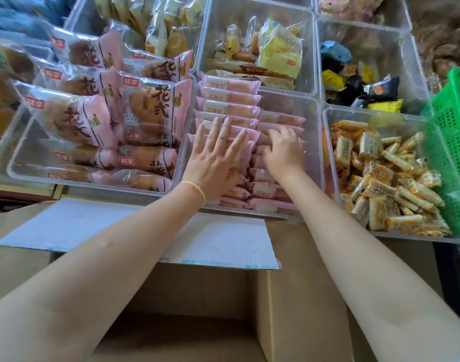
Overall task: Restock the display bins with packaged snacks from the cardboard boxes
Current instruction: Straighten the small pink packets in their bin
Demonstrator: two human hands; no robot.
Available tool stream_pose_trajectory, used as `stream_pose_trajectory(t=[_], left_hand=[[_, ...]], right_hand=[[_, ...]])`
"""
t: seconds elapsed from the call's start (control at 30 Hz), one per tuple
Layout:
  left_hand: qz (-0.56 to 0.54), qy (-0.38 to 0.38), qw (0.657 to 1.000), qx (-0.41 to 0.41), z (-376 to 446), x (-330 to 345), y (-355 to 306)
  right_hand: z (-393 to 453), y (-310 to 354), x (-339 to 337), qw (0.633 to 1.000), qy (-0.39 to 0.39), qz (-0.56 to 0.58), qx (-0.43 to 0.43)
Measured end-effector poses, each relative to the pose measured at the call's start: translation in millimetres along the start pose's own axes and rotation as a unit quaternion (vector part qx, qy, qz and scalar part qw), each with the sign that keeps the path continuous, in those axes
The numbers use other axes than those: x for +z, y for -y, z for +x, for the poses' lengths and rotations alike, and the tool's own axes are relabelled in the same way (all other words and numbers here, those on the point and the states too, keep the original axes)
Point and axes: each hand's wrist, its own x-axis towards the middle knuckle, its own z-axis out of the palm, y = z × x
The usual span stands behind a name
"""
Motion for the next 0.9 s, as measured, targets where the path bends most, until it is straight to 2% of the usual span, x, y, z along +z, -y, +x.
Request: stream_pose_trajectory(t=[0.07, 0.17, 0.3, 0.43, 0.5, 0.57, 0.6, 0.67, 0.73, 0.77, 0.9], left_hand=[[0.007, 0.005, 1.0, 0.0, 1, 1, 0], [0.008, 0.005, 1.0, 0.002, 0, 0, 0], [0.009, 0.026, 1.0, 0.001, 1, -4, -1], [0.001, 0.055, 0.998, -0.011, -5, -20, -1], [-0.03, 0.002, 0.999, -0.021, -14, -33, -4], [-0.046, -0.072, 0.996, -0.019, -25, -42, -8], [-0.066, -0.045, 0.996, -0.029, -28, -47, -8], [-0.089, 0.086, 0.99, -0.069, -32, -49, -8], [-0.088, 0.172, 0.978, -0.083, -33, -48, -5], [-0.099, 0.173, 0.976, -0.09, -33, -47, -4], [-0.115, 0.063, 0.986, -0.104, -36, -49, -4]], right_hand=[[-7, -3, -2, 0.998, 0.052, -0.025, 0.011], [-6, -4, 2, 0.989, 0.145, -0.02, -0.026], [-24, -3, -13, 0.993, 0.1, 0.063, -0.021], [-63, -12, -28, 0.993, 0.114, -0.022, -0.011], [-78, -9, -37, 0.992, 0.121, 0.022, 0.021], [-88, -4, -40, 0.983, 0.16, 0.079, 0.049], [-91, -1, -41, 0.976, 0.188, 0.096, 0.054], [-92, 3, -36, 0.968, 0.222, 0.099, 0.056], [-90, 4, -34, 0.974, 0.201, 0.081, 0.064], [-90, 5, -35, 0.979, 0.178, 0.08, 0.064], [-87, 16, -45, 0.984, 0.088, 0.152, 0.042]])
